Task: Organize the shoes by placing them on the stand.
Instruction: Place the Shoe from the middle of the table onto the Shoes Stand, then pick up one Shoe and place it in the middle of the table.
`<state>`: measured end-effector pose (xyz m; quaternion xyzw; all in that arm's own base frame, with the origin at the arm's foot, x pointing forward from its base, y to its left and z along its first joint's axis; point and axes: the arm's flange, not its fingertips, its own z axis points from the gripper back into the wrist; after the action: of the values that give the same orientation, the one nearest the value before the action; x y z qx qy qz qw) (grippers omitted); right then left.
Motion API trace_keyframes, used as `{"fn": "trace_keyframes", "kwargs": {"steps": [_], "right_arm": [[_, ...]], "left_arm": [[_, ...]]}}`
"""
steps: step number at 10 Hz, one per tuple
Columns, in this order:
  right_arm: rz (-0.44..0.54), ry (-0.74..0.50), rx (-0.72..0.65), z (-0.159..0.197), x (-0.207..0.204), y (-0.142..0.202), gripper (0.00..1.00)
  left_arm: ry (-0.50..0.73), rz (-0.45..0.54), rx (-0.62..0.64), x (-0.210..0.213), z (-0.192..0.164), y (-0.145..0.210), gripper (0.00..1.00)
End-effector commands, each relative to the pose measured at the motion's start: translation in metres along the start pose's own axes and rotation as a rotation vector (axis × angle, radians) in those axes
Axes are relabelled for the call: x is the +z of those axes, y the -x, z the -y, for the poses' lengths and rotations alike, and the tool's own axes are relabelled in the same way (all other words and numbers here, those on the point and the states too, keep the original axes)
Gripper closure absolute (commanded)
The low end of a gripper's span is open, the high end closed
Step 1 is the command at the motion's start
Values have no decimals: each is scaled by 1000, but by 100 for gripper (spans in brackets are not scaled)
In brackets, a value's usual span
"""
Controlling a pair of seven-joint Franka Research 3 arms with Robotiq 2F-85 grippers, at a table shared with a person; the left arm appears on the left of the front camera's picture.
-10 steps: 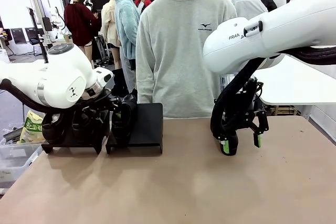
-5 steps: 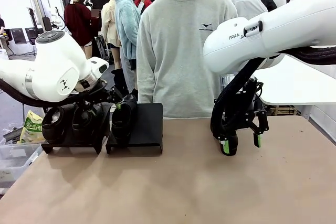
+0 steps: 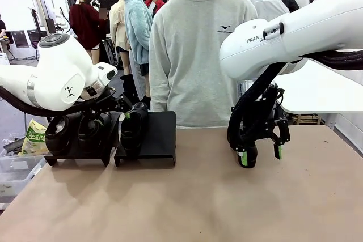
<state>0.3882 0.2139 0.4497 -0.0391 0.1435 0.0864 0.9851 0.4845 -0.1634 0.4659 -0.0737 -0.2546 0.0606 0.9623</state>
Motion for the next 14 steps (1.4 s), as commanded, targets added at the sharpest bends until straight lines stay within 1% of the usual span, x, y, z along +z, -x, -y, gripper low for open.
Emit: {"fn": "trace_keyframes", "kwargs": {"steps": [1, 9, 10, 11, 12, 13, 14], "right_arm": [[-6, 6, -12, -1, 2, -1, 0], [-6, 6, -12, -1, 2, -1, 0], [-6, 6, -12, -1, 2, -1, 0], [-6, 6, -12, -1, 2, -1, 0], [-6, 6, -12, -1, 2, -1, 0], [-6, 6, -12, -1, 2, -1, 0], [-6, 6, -12, -1, 2, -1, 0]], "left_arm": [[3, 4, -3, 0, 2, -2, 0], [0, 0, 0, 0, 0, 0, 0], [63, 58, -10, 33, 17, 20, 0], [52, 97, -41, 63, 34, 43, 0], [94, 75, -61, 85, 47, 66, 0], [146, 36, -117, 101, 56, 90, 0], [193, -64, -156, 115, 63, 111, 0]]}}
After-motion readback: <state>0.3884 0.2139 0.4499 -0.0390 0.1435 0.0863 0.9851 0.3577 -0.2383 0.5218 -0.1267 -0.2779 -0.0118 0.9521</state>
